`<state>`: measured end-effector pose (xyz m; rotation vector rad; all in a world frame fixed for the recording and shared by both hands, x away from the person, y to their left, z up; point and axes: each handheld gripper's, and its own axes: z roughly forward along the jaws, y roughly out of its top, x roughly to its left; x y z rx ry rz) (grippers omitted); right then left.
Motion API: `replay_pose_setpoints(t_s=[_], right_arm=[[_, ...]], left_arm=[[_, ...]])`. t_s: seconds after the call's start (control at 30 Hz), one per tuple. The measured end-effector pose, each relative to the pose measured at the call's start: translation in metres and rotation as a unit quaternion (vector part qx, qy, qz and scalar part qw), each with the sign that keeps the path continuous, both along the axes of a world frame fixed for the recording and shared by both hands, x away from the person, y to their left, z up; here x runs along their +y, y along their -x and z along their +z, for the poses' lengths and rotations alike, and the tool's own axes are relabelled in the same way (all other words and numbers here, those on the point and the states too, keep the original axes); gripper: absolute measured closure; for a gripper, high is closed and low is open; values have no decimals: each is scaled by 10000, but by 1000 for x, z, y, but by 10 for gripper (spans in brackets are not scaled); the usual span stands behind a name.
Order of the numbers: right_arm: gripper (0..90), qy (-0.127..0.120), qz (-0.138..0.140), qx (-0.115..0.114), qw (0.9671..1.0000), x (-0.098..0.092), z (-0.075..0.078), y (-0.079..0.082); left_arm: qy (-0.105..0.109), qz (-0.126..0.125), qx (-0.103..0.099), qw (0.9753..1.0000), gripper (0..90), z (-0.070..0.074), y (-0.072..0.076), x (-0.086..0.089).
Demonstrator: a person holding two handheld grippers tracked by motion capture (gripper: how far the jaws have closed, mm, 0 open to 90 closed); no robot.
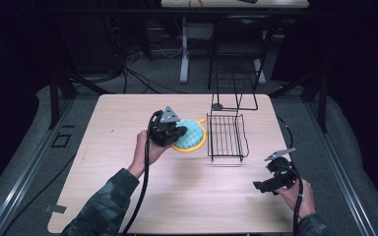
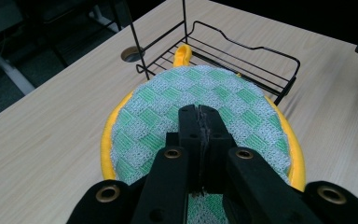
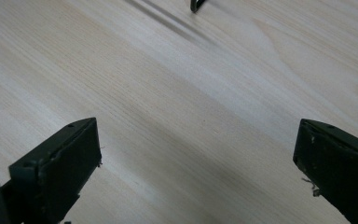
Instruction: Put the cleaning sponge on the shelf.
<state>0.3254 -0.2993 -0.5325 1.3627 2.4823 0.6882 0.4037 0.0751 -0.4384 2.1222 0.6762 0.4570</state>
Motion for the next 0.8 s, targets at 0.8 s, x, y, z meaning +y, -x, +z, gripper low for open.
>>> replay_pose_setpoints(t_s=[0.8], right_arm=[[0,-26,-2,-27,10000,-1,1,1]], left_arm=[[100,-287,-157,9994,897,-4,-8,-44]])
